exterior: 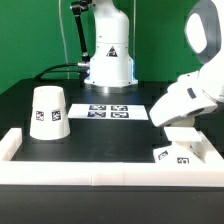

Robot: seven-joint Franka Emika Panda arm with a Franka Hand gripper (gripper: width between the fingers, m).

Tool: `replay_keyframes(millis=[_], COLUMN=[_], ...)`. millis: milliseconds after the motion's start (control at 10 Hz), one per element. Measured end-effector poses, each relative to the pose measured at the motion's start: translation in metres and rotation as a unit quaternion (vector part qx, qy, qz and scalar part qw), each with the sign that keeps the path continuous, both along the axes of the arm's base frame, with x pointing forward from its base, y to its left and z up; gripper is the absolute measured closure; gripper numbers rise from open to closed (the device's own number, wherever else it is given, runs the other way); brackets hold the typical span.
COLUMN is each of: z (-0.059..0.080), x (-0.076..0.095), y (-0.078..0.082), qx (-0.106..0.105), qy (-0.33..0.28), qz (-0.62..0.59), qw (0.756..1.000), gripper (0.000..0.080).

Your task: Assemble lamp

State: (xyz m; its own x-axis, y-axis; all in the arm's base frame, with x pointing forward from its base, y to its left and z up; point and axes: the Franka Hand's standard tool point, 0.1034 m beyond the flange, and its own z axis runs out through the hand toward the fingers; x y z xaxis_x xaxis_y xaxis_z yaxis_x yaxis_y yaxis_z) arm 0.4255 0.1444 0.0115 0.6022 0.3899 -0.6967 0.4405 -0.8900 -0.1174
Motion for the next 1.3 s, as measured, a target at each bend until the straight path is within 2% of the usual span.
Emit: replay_keyframes(millis=[400,500,1000,1100,1300], z=[-0.004,-0.004,-0.001,0.008,0.046], x=[-0.004,-0.004,-0.002,-0.002,0.007], y=[0.0,0.0,-0.003,-0.006,-0.013], qx=[0.001,0.001,0.005,0.006,0.007], qy=[-0.002,-0.002,0.001,0.01,0.035], qz=[0.0,0.0,0.002,0.004,-0.003], qw=[1.0,1.0,1.0,1.0,0.999], gripper=[0.01,0.0228,0.0226,0.0226,0.0225])
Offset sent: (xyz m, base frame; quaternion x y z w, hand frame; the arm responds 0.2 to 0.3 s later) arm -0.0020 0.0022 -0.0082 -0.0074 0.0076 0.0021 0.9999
